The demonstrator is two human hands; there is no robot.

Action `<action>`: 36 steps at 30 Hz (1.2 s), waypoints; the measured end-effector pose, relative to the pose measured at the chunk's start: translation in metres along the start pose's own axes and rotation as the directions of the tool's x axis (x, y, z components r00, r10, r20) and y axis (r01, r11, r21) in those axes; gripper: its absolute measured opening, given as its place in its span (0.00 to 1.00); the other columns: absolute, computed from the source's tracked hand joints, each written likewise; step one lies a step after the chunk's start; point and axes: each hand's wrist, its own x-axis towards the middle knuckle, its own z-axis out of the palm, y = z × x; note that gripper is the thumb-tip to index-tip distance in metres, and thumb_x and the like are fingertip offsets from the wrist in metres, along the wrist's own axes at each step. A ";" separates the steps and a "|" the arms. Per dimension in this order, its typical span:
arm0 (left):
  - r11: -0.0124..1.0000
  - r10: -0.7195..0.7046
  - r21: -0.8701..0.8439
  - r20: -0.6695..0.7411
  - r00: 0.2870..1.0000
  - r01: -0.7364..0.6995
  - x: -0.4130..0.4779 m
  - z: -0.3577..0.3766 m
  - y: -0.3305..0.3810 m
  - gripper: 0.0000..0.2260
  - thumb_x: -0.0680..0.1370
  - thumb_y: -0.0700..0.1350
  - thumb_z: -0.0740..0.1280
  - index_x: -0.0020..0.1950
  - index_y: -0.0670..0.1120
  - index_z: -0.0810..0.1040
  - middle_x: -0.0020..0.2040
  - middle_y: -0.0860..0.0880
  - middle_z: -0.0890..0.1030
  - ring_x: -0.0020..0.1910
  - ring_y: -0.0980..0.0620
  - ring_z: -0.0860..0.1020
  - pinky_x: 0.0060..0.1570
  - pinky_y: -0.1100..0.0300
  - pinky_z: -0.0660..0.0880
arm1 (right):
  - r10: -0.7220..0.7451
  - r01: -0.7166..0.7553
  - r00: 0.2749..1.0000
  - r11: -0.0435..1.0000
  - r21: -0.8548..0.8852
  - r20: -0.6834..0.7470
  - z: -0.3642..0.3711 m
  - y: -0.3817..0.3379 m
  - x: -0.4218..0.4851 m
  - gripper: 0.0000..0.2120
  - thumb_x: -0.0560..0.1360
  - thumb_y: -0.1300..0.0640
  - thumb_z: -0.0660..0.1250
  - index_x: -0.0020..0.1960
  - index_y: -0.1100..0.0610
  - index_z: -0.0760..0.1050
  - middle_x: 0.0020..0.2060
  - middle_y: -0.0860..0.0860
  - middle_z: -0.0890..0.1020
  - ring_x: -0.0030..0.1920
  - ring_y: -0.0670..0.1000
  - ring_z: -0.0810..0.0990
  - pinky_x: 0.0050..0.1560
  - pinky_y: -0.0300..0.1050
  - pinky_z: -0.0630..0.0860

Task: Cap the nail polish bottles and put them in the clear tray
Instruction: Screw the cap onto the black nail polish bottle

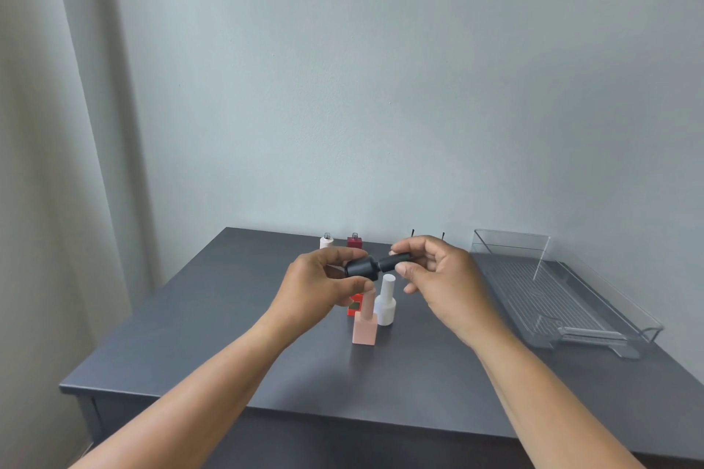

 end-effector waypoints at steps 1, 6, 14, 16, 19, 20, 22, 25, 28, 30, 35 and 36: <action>1.000 0.001 -0.001 0.001 1.000 -0.001 0.000 0.000 0.000 0.15 0.70 0.42 0.79 0.53 0.57 0.84 0.42 0.50 0.88 0.37 0.52 0.86 0.39 0.65 0.80 | 0.003 -0.003 1.000 1.000 0.002 0.000 0.000 0.001 0.000 0.14 0.74 0.70 0.67 0.48 0.52 0.81 0.44 0.46 0.86 0.40 0.42 0.82 0.35 0.35 0.78; 1.000 0.011 -0.006 -0.005 1.000 -0.011 0.000 0.001 -0.001 0.15 0.70 0.42 0.79 0.53 0.57 0.84 0.42 0.49 0.88 0.37 0.50 0.86 0.41 0.63 0.81 | 0.006 -0.006 1.000 1.000 -0.001 -0.026 0.000 0.001 0.000 0.10 0.76 0.65 0.68 0.49 0.51 0.80 0.39 0.48 0.85 0.34 0.42 0.82 0.31 0.37 0.77; 0.999 0.018 -0.027 -0.016 1.000 -0.019 0.001 0.005 0.000 0.15 0.70 0.40 0.79 0.52 0.55 0.84 0.41 0.49 0.88 0.33 0.52 0.85 0.36 0.66 0.79 | 0.043 -0.041 0.999 0.998 0.047 -0.030 0.000 0.002 0.000 0.06 0.77 0.59 0.68 0.47 0.49 0.81 0.28 0.49 0.82 0.27 0.45 0.75 0.26 0.40 0.74; 0.999 0.019 -0.030 -0.024 1.000 -0.019 0.002 0.005 -0.001 0.15 0.70 0.40 0.79 0.53 0.54 0.84 0.42 0.48 0.88 0.34 0.52 0.85 0.36 0.66 0.79 | 0.067 -0.067 0.998 0.996 0.063 0.003 -0.002 0.002 0.000 0.09 0.77 0.62 0.67 0.50 0.49 0.81 0.30 0.49 0.83 0.27 0.45 0.75 0.27 0.39 0.74; 0.999 0.023 -0.023 -0.034 0.999 -0.024 0.003 0.004 -0.002 0.15 0.70 0.40 0.79 0.53 0.55 0.84 0.42 0.48 0.88 0.34 0.53 0.85 0.37 0.66 0.79 | 0.097 -0.100 0.995 0.992 0.077 0.039 -0.003 0.003 0.000 0.07 0.78 0.61 0.66 0.49 0.51 0.81 0.29 0.50 0.83 0.27 0.47 0.75 0.26 0.40 0.73; 0.999 0.025 -0.019 -0.030 0.999 -0.026 0.003 0.004 -0.002 0.15 0.70 0.41 0.79 0.53 0.55 0.84 0.42 0.48 0.88 0.33 0.53 0.85 0.37 0.67 0.79 | 0.109 -0.111 0.993 0.991 0.077 0.037 -0.004 0.003 0.001 0.05 0.78 0.58 0.67 0.47 0.53 0.81 0.28 0.51 0.83 0.27 0.47 0.74 0.25 0.41 0.72; 0.999 0.034 -0.009 -0.018 0.999 -0.034 0.002 0.004 -0.003 0.15 0.70 0.41 0.79 0.52 0.57 0.84 0.41 0.49 0.88 0.34 0.52 0.85 0.38 0.66 0.80 | 0.125 -0.125 0.992 0.992 0.022 0.009 -0.005 0.002 0.001 0.11 0.77 0.48 0.68 0.42 0.55 0.81 0.27 0.51 0.82 0.25 0.48 0.74 0.23 0.40 0.70; 0.999 0.046 -0.004 -0.007 0.999 -0.046 0.003 0.005 -0.004 0.15 0.70 0.42 0.79 0.52 0.58 0.84 0.41 0.50 0.88 0.36 0.49 0.86 0.44 0.60 0.83 | 0.124 -0.128 0.991 0.985 -0.119 -0.044 -0.006 0.000 0.002 0.25 0.73 0.34 0.65 0.35 0.56 0.80 0.24 0.52 0.81 0.22 0.47 0.73 0.23 0.36 0.69; 0.999 0.046 -0.003 -0.010 0.999 -0.046 0.004 0.004 -0.004 0.15 0.69 0.42 0.79 0.52 0.57 0.84 0.41 0.50 0.87 0.35 0.51 0.85 0.43 0.61 0.83 | 0.124 -0.128 0.992 0.967 -0.222 -0.035 -0.009 0.000 0.003 0.32 0.71 0.28 0.59 0.31 0.56 0.80 0.21 0.52 0.80 0.20 0.47 0.73 0.24 0.32 0.69; 0.999 0.042 0.001 -0.013 0.999 -0.042 0.005 0.003 -0.004 0.15 0.69 0.43 0.79 0.52 0.57 0.84 0.41 0.51 0.87 0.35 0.53 0.85 0.41 0.63 0.82 | 0.142 -0.139 0.990 0.956 -0.257 -0.009 -0.010 0.000 0.003 0.33 0.72 0.27 0.56 0.32 0.55 0.80 0.22 0.50 0.80 0.20 0.46 0.74 0.25 0.30 0.68; 0.999 0.031 0.023 -0.032 0.999 -0.030 0.006 0.003 -0.004 0.15 0.69 0.42 0.79 0.53 0.57 0.84 0.42 0.52 0.88 0.37 0.56 0.85 0.40 0.65 0.80 | 0.104 -0.098 0.991 0.993 -0.070 0.089 -0.011 0.005 0.004 0.15 0.73 0.50 0.73 0.58 0.43 0.76 0.40 0.49 0.84 0.29 0.44 0.77 0.32 0.37 0.74; 0.999 0.028 0.025 -0.030 0.999 -0.028 0.006 0.003 -0.004 0.15 0.70 0.42 0.79 0.53 0.57 0.84 0.42 0.52 0.88 0.36 0.57 0.84 0.39 0.66 0.79 | 0.083 -0.078 0.992 0.995 -0.054 0.094 -0.011 0.006 0.004 0.15 0.73 0.56 0.73 0.57 0.43 0.77 0.42 0.48 0.84 0.30 0.44 0.77 0.33 0.36 0.74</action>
